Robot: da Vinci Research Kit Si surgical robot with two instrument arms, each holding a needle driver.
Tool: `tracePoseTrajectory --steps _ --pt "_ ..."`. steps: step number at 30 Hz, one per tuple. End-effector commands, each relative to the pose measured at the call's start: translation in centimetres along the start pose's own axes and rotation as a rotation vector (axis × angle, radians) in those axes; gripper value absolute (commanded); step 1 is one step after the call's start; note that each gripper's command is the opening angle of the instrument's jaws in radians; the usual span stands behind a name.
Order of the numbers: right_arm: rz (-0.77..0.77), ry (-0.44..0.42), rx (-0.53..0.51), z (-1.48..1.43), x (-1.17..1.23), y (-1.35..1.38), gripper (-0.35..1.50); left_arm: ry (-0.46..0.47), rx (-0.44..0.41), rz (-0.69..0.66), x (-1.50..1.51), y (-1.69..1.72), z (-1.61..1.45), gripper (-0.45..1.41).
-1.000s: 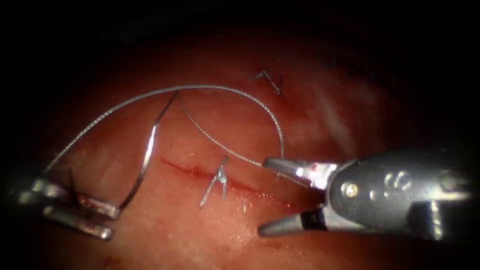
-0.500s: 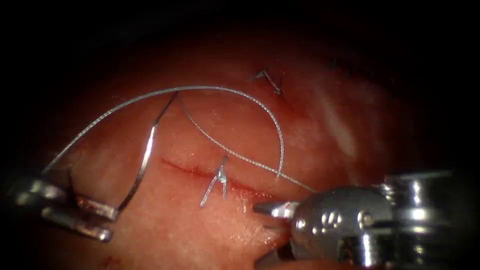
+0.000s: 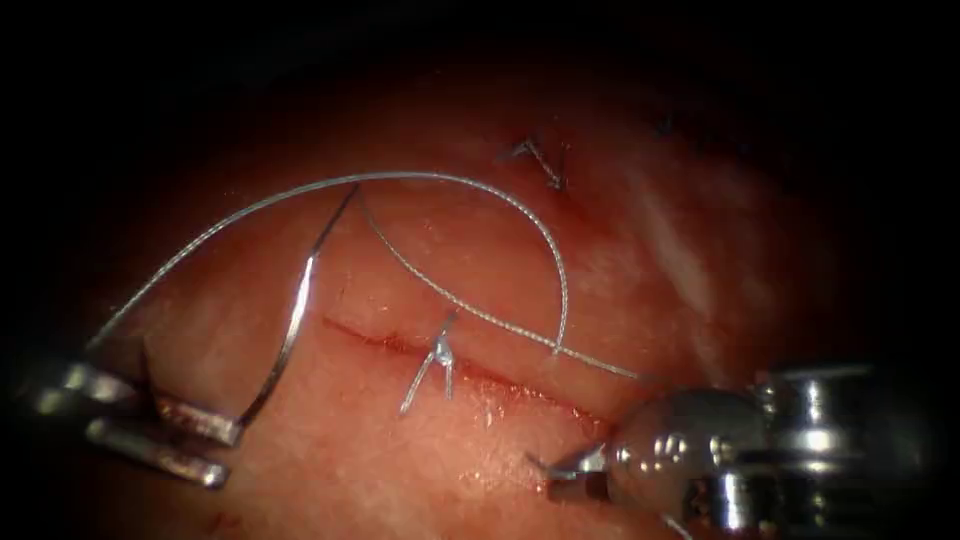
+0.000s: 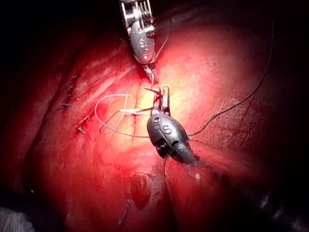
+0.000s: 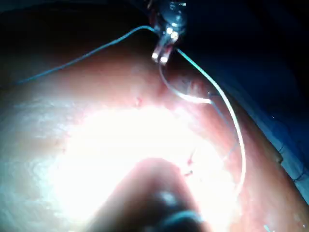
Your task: Wound Closure
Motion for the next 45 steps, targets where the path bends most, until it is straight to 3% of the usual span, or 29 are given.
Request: tracePoseTrajectory --steps 1,5,12,32,37,41,43,45 --pt "0.003 0.018 -0.009 0.03 0.07 0.04 -0.35 0.002 0.000 0.001 -0.06 -0.03 0.05 -0.45" --pt "0.005 0.042 -0.019 -0.02 0.10 0.00 -0.35 0.001 0.001 0.002 -0.07 -0.03 0.06 -0.45" --pt "-0.019 0.077 -0.030 -0.21 0.10 -0.45 -0.35 0.001 0.000 0.003 -0.09 -0.06 0.06 -0.45" --pt "-0.089 0.120 0.023 -0.69 -0.39 -1.73 -0.35 -0.005 0.010 -0.003 -0.27 -0.22 0.09 -0.45" --pt "-0.118 0.072 0.087 -0.79 -0.58 -2.05 -0.35 -0.005 0.010 -0.003 -0.27 -0.21 0.09 -0.45" --pt "-0.084 0.088 0.086 -0.86 -0.60 -1.98 -0.35 -0.006 0.013 -0.003 -0.27 -0.22 0.10 -0.45" --pt "-0.045 0.124 -0.008 -0.88 -0.56 -1.81 0.37 -0.007 0.017 -0.003 -0.27 -0.22 0.10 -0.45" --pt "0.020 0.164 -0.061 -0.89 -0.50 -1.64 0.69 -0.007 0.017 -0.003 -0.27 -0.23 0.10 -0.45"
